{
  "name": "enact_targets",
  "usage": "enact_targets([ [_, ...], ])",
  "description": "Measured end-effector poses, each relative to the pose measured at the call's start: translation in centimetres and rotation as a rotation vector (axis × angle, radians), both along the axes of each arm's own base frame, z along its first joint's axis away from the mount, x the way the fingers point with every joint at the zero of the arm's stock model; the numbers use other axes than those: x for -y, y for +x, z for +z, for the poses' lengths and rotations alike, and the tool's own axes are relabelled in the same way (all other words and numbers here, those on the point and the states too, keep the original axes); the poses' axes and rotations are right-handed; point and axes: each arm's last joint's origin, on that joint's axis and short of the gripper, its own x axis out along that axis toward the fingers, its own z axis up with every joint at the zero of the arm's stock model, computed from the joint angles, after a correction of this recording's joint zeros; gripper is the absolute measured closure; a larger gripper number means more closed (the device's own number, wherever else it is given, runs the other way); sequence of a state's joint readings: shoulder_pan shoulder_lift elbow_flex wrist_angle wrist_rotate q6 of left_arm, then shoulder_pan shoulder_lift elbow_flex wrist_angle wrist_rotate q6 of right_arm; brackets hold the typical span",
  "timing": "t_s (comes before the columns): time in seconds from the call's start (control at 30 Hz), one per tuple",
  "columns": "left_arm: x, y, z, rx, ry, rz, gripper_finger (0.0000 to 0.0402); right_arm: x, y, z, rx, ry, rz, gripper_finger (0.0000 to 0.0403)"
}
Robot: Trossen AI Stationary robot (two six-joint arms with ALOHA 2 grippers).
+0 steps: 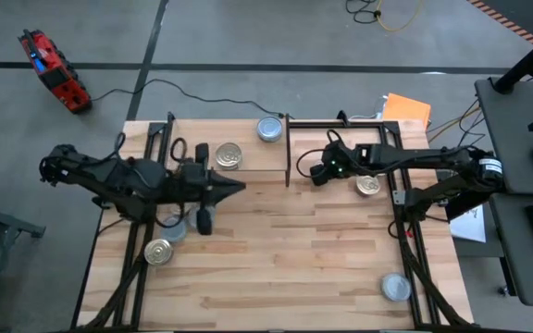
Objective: Stack canned seafood by type on shelf
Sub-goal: Move the blue and pink tuna can to the middle right of the table
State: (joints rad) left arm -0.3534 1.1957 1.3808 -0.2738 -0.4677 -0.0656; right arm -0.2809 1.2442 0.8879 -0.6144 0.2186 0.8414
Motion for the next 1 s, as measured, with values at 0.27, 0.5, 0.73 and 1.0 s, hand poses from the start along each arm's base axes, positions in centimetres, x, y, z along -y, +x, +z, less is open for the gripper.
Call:
enact_targets([
  [0.27,-0.1,0.3,-1.7,-0.041,-0.031,0.084,0.0401,0.4,-0.6,-2.5,0.044,0.004,-0.083,0.0392],
  [0.5,-0.5,0.3,-2.6,-0.046,-0.040,0.265,0.0401,0.7,-0.9,-3.9,0.069,0.025,-0.147,0.0390],
  [0.73,-0.7,0.3,-2.6,-0.025,-0.096,0.323,0.0401,1.0,0.0,-6.2,-0.002,0.040,-0.150,0.0390],
  [1.0,-0.7,0.3,-2.7,-0.018,-0.143,0.330,0.0401,0.0,0.3,-6.5,-0.007,0.088,-0.133,0.0390],
])
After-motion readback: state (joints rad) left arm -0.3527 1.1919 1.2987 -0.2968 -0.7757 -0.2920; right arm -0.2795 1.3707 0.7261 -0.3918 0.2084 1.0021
